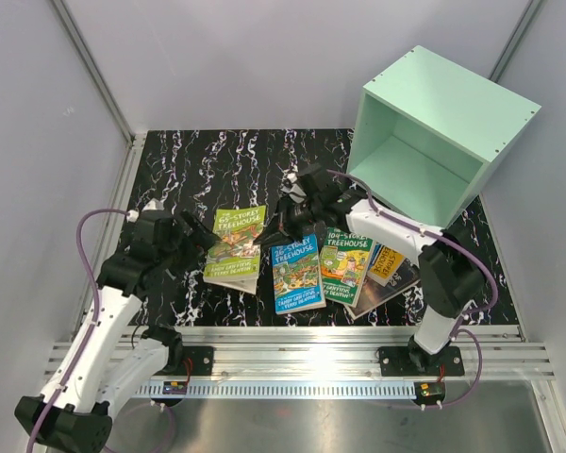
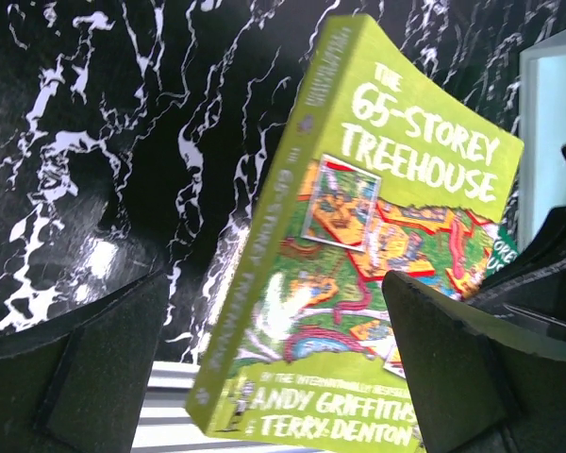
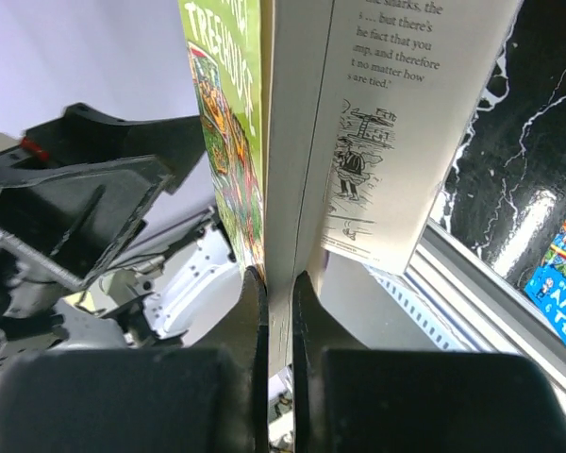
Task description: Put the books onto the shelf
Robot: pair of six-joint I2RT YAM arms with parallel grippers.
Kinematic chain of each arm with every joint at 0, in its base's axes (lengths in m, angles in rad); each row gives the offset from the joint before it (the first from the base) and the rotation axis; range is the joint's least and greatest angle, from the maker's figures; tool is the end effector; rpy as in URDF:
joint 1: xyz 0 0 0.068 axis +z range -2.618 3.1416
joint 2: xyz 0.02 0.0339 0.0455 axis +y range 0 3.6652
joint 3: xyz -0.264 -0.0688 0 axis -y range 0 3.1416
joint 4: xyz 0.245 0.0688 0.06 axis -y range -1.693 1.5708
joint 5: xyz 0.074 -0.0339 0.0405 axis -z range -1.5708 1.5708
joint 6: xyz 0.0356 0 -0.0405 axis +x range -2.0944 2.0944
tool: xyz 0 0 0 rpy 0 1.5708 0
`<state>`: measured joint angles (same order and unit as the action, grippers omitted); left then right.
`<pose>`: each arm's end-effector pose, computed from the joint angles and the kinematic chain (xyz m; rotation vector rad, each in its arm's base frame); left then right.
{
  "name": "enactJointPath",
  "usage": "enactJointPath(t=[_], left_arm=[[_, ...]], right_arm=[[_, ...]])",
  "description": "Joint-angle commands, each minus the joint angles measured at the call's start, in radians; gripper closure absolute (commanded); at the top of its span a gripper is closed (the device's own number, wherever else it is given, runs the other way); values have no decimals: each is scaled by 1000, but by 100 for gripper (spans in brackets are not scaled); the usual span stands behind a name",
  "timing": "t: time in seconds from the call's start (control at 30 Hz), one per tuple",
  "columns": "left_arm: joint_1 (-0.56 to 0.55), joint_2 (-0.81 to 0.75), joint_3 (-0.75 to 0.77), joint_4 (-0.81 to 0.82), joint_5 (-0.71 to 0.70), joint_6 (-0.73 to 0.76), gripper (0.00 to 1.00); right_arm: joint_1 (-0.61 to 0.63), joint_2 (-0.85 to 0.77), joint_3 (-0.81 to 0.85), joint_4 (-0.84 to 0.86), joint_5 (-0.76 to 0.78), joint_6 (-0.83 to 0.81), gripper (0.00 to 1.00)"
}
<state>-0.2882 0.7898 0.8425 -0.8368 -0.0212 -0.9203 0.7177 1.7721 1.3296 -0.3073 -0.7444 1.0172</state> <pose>0.1471 -0.0428 0.2964 -0.7643 2.3028 -0.5509 0.2803 0.2768 0.2532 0.0501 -2.6975 -1.5545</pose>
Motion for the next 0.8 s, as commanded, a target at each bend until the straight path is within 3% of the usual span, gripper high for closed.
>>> enactJointPath(t=[0.0, 0.13, 0.3, 0.37, 0.47, 0.5, 0.6, 0.73, 0.77], left_arm=[[21, -15, 20, 57, 78, 17, 2], [37, -46, -39, 165, 187, 3, 1], [44, -90, -141, 511, 430, -78, 2], [43, -81, -172, 612, 480, -104, 7], [44, -63, -181, 669, 541, -129, 32], [44, -55, -180, 677, 555, -130, 59], [44, -54, -142, 631, 532, -111, 100], [44, -41, -56, 529, 472, -20, 100], [44, -34, -33, 495, 469, 13, 100]], right_arm=[[-24, -123, -27, 137, -44, 70, 100], [-38, -178, -96, 276, -84, 168, 100], [-38, -233, -214, 529, -110, 286, 100], [-37, -243, -237, 580, -110, 337, 100], [-37, -250, -277, 678, -107, 392, 100], [-38, -252, -285, 701, -110, 400, 100], [-38, -257, -285, 717, -119, 409, 100], [-38, -266, -242, 616, -125, 339, 100], [-43, -264, -219, 544, -121, 298, 93]])
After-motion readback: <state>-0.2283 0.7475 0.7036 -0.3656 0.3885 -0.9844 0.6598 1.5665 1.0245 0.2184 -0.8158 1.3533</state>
